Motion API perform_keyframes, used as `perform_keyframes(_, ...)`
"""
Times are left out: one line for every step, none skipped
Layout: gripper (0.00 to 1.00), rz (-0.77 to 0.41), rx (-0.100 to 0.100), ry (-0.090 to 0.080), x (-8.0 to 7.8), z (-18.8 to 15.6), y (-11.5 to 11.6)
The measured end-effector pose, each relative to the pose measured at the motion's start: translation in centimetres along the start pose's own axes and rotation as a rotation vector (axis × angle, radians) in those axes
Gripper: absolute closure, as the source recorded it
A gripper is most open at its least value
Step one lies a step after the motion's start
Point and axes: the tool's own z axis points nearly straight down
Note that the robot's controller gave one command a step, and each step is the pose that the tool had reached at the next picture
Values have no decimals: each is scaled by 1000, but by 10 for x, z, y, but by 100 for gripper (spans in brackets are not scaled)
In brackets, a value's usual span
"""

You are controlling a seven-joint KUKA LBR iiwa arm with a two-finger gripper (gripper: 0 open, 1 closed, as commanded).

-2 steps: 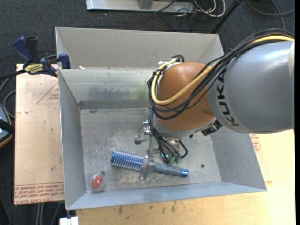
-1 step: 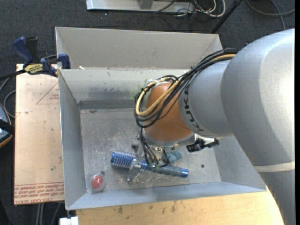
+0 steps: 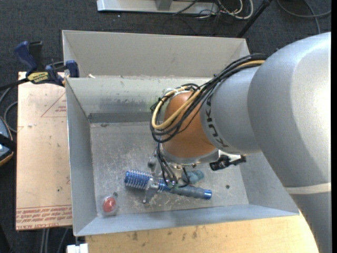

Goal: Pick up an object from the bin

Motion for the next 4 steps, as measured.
perform_keyframes(0, 0, 1, 0, 0, -1, 1)
perform_keyframes(0, 0, 1, 1, 0, -2, 1)
perform_keyframes(0, 1, 1, 1, -1, -2, 2)
perform_keyframes(100, 1, -2, -4, -2, -5, 3)
